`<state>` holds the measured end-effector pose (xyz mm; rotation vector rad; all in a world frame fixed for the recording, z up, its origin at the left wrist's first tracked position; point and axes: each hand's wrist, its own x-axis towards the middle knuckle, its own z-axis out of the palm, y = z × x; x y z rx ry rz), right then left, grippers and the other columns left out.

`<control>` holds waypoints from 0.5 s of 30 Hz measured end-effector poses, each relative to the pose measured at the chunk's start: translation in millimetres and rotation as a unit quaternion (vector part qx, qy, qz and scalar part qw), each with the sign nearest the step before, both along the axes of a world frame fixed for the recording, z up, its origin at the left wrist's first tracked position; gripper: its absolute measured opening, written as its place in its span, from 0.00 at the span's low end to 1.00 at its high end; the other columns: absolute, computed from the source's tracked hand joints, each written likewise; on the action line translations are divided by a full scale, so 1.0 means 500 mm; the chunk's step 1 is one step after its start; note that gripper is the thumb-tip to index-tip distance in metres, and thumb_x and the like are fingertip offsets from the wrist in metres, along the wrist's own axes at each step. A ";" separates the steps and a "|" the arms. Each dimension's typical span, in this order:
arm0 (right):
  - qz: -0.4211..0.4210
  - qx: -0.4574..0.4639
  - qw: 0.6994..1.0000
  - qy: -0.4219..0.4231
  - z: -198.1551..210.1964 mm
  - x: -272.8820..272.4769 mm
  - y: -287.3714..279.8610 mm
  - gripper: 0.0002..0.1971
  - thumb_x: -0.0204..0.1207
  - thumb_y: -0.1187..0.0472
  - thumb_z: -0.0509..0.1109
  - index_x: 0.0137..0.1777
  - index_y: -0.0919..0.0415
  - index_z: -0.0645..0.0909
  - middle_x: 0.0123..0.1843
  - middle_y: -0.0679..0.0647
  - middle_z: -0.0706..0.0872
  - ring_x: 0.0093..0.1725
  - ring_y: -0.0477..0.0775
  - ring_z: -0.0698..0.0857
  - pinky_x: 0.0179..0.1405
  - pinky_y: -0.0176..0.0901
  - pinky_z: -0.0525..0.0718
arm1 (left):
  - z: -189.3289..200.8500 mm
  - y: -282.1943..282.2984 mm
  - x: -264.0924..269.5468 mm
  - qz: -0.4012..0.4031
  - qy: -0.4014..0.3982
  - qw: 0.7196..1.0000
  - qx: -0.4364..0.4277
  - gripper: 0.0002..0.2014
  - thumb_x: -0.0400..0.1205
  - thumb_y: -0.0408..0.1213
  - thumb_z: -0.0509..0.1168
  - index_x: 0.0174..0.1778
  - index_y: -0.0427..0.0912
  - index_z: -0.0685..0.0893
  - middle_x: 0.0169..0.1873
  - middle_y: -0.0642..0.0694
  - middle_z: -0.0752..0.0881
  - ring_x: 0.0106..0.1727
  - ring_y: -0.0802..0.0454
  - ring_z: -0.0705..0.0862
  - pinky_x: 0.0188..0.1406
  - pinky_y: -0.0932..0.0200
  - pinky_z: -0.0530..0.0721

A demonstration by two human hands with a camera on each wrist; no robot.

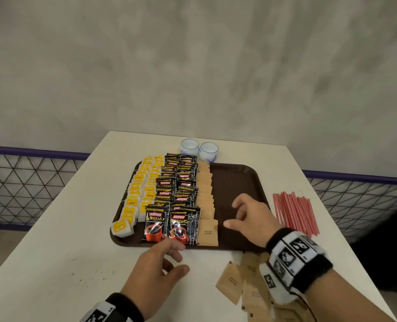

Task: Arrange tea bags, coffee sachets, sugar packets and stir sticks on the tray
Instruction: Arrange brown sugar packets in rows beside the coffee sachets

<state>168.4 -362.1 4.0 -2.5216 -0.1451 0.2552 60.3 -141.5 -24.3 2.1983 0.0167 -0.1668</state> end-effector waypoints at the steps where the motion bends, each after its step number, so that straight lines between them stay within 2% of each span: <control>1: -0.001 -0.005 1.000 -0.005 0.019 -0.020 -0.027 0.17 0.71 0.49 0.76 0.54 0.48 0.74 0.42 0.47 0.84 0.41 0.45 0.83 0.41 0.37 0.80 | 0.002 -0.012 0.002 -0.018 0.008 1.000 0.010 0.13 0.77 0.44 0.71 0.52 0.62 0.76 0.46 0.59 0.82 0.41 0.60 0.83 0.40 0.68 0.82; 3: 0.005 -0.041 0.999 0.023 0.050 -0.068 -0.089 0.16 0.72 0.48 0.75 0.56 0.46 0.74 0.44 0.46 0.84 0.41 0.42 0.83 0.40 0.35 0.78 | 0.006 -0.049 0.005 -0.073 0.023 0.995 0.056 0.15 0.77 0.48 0.69 0.58 0.60 0.75 0.50 0.61 0.80 0.45 0.63 0.82 0.46 0.69 0.82; 4: 0.009 -0.067 0.996 0.050 0.058 -0.090 -0.121 0.16 0.72 0.47 0.75 0.56 0.45 0.75 0.45 0.45 0.84 0.41 0.40 0.82 0.40 0.34 0.77 | 0.005 -0.071 0.007 -0.109 0.028 0.989 0.092 0.19 0.77 0.51 0.68 0.63 0.59 0.74 0.55 0.62 0.79 0.49 0.64 0.80 0.53 0.68 0.81; 6: 0.010 -0.133 0.984 0.115 0.060 -0.134 -0.182 0.20 0.69 0.40 0.75 0.56 0.42 0.73 0.49 0.43 0.83 0.41 0.39 0.80 0.42 0.34 0.76 | 0.008 -0.115 0.012 -0.182 0.025 0.968 0.168 0.29 0.75 0.56 0.68 0.71 0.55 0.68 0.65 0.59 0.75 0.61 0.59 0.75 0.66 0.61 0.76; 7: 0.001 -0.157 0.976 0.149 0.056 -0.159 -0.206 0.25 0.63 0.33 0.74 0.56 0.41 0.72 0.51 0.43 0.82 0.42 0.39 0.80 0.44 0.35 0.77 | 0.007 -0.140 0.011 -0.216 0.024 0.955 0.201 0.33 0.74 0.60 0.67 0.72 0.54 0.67 0.67 0.57 0.74 0.64 0.57 0.73 0.69 0.57 0.73; 9: -0.040 -0.173 0.968 0.176 0.035 -0.196 -0.244 0.41 0.47 0.19 0.68 0.58 0.41 0.69 0.54 0.44 0.80 0.48 0.44 0.80 0.52 0.38 0.79 | -0.001 -0.185 0.014 -0.263 0.011 0.930 0.255 0.38 0.69 0.68 0.65 0.72 0.53 0.66 0.66 0.55 0.72 0.64 0.52 0.70 0.68 0.52 0.71; 10: -0.068 -0.170 0.967 0.175 0.020 -0.210 -0.258 0.46 0.46 0.19 0.68 0.63 0.43 0.69 0.57 0.46 0.79 0.54 0.47 0.80 0.57 0.41 0.79 | -0.007 -0.205 0.015 -0.272 0.004 0.922 0.275 0.42 0.66 0.72 0.63 0.72 0.53 0.65 0.66 0.53 0.72 0.63 0.51 0.70 0.66 0.49 0.72; 12: -0.135 -0.158 0.964 0.166 -0.014 -0.228 -0.277 0.45 0.62 0.32 0.74 0.74 0.53 0.65 0.68 0.53 0.75 0.66 0.53 0.77 0.66 0.45 0.75 | -0.018 -0.242 0.013 -0.275 0.014 0.914 0.298 0.48 0.62 0.75 0.63 0.73 0.52 0.61 0.65 0.51 0.72 0.63 0.48 0.69 0.65 0.45 0.74; 13: -0.163 -0.148 0.963 0.157 -0.028 -0.230 -0.281 0.45 0.66 0.36 0.75 0.78 0.57 0.61 0.73 0.56 0.72 0.70 0.56 0.75 0.69 0.46 0.74 | -0.021 -0.257 0.012 -0.277 0.017 0.910 0.309 0.49 0.61 0.74 0.64 0.74 0.51 0.60 0.66 0.50 0.70 0.64 0.46 0.68 0.65 0.44 0.74; 15: -0.197 -0.133 0.959 0.157 -0.047 -0.229 -0.274 0.48 0.67 0.38 0.75 0.80 0.60 0.57 0.77 0.59 0.66 0.74 0.58 0.71 0.73 0.49 0.71 | -0.024 -0.280 0.009 -0.281 0.015 0.903 0.324 0.48 0.63 0.71 0.67 0.73 0.51 0.60 0.68 0.49 0.68 0.65 0.45 0.68 0.65 0.43 0.75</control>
